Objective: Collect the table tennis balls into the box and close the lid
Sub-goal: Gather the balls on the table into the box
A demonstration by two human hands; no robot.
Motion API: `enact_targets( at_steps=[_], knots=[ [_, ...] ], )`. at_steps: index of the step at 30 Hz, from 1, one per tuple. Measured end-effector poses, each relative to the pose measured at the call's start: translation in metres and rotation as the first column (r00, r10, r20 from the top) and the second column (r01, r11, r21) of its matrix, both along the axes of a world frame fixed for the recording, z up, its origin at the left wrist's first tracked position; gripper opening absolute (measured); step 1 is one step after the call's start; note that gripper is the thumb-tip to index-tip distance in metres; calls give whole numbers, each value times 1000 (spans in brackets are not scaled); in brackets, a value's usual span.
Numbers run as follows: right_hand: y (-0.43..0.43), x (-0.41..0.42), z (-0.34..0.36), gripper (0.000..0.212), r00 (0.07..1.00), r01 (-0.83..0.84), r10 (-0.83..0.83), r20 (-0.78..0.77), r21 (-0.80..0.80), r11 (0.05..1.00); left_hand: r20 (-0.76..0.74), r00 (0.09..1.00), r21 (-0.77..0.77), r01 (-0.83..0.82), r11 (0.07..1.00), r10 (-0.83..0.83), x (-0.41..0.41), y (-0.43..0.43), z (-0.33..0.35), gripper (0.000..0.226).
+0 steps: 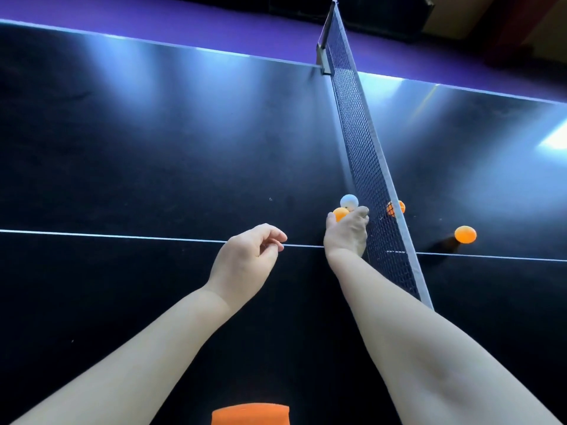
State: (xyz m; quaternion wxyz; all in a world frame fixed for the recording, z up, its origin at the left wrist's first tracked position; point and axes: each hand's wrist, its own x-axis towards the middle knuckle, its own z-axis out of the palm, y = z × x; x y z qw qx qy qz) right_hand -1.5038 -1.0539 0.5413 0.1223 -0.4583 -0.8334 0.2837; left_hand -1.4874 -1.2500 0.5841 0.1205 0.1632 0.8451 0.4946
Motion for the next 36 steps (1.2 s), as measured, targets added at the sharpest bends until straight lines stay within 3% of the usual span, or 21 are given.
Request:
enact_targets(
  at_steps=[3, 6, 7, 9, 10, 12, 14, 15, 16, 18, 21, 24, 27, 31, 34, 36],
  knots=[
    [-10, 6, -4, 35, 974, -33, 18, -226, -60, 998, -46, 999, -68, 25, 997, -28, -6, 6, -10, 28],
    [-37, 16, -2, 22, 868, -195, 82, -490, -186, 963, -117, 982, -245, 114, 963, -146, -16, 12, -18, 59],
    [-46, 18, -3, 20, 831, -285, 110, -546, -246, 926, -104, 978, -287, 142, 947, -178, -20, 14, -20, 68],
    [-58, 19, -5, 26, 803, -450, 237, -546, -296, 842, -37, 983, -221, 167, 961, -179, -25, 16, -23, 65],
    [-57, 18, -4, 37, 810, -486, 340, -477, -223, 845, -17, 988, -155, 149, 977, -154, -26, 15, -24, 56],
    [-43, 9, -2, 54, 841, -447, 451, -297, 85, 890, -36, 994, -129, 102, 986, -107, -25, 12, -26, 42],
    [-15, -9, 1, 41, 898, -356, 423, -121, 365, 860, -72, 993, -161, 80, 984, -93, -24, 3, -26, 38],
    [0, -19, 2, 30, 914, -382, 406, 22, 389, 838, -79, 992, -174, 80, 982, -95, -23, -1, -25, 38],
    [12, -27, 3, 32, 897, -442, 399, 193, 343, 828, -78, 991, -180, 89, 980, -104, -23, -6, -24, 38],
    [25, -38, 5, 46, 777, -553, 415, 474, 199, 809, -66, 989, -178, 116, 977, -129, -22, -15, -22, 39],
    [23, -38, 10, 44, 709, -621, 431, 559, 205, 756, -62, 988, -164, 130, 978, -142, -21, -26, -15, 41],
    [8, -20, 20, 32, 732, -649, 487, 476, 268, 712, -93, 989, -139, 102, 985, -116, -18, -38, -3, 42],
    [-21, 12, 41, 27, 769, -630, 571, 288, 185, 754, -124, 990, -144, 52, 988, -70, -7, -53, 18, 41],
    [-64, 83, 92, 36, 857, -505, 516, 10, 220, 835, -135, 990, -164, 29, 986, -51, 26, -72, 57, 47],
    [-87, 151, 124, 42, 830, -484, 507, -232, 153, 862, -134, 990, -161, 31, 986, -53, 65, -85, 86, 43],
    [-100, 193, 137, 35, 799, -522, 530, -284, 109, 846, -132, 987, -144, 69, 987, -89, 96, -93, 104, 39]
  ],
)
